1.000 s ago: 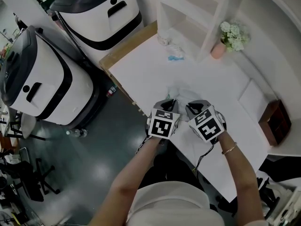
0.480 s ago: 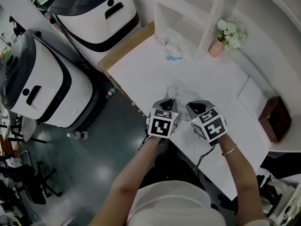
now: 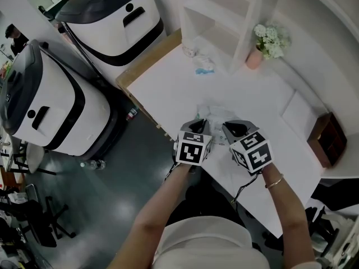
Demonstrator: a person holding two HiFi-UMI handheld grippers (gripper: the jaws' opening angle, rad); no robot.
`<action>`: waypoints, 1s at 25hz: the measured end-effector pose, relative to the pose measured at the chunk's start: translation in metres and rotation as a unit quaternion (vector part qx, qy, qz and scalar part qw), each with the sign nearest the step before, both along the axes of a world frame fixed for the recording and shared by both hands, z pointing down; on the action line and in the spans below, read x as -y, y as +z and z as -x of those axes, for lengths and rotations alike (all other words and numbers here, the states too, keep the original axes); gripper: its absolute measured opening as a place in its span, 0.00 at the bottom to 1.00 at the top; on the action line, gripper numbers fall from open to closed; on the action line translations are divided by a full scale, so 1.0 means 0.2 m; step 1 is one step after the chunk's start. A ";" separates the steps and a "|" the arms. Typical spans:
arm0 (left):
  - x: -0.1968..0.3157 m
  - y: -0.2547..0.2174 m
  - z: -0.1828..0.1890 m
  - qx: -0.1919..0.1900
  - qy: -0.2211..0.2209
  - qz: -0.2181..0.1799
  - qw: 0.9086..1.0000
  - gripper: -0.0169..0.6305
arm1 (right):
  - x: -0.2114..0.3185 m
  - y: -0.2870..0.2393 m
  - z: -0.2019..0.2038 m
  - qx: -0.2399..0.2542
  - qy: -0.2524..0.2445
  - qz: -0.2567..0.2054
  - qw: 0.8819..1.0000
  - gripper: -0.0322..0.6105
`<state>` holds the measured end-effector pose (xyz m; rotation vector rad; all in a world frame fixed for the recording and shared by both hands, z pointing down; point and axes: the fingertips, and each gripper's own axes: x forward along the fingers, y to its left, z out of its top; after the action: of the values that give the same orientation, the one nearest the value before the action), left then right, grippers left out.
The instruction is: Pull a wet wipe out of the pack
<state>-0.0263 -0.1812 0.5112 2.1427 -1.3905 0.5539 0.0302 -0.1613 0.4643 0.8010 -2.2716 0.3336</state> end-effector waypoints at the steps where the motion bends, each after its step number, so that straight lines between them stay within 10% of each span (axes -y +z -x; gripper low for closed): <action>1: 0.00 0.00 0.00 0.001 0.000 0.000 1.000 0.03 | 0.00 -0.02 0.00 0.007 0.002 -0.003 1.000 0.07; 25: -0.06 -0.04 0.04 0.004 -0.008 -0.012 1.000 0.03 | -0.04 -0.45 -0.03 0.117 0.051 -0.069 0.989 0.07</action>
<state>-0.0346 -0.1683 0.5042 2.1484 -1.4237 0.5421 0.0354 -0.1525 0.3744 0.9958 -2.4992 0.3354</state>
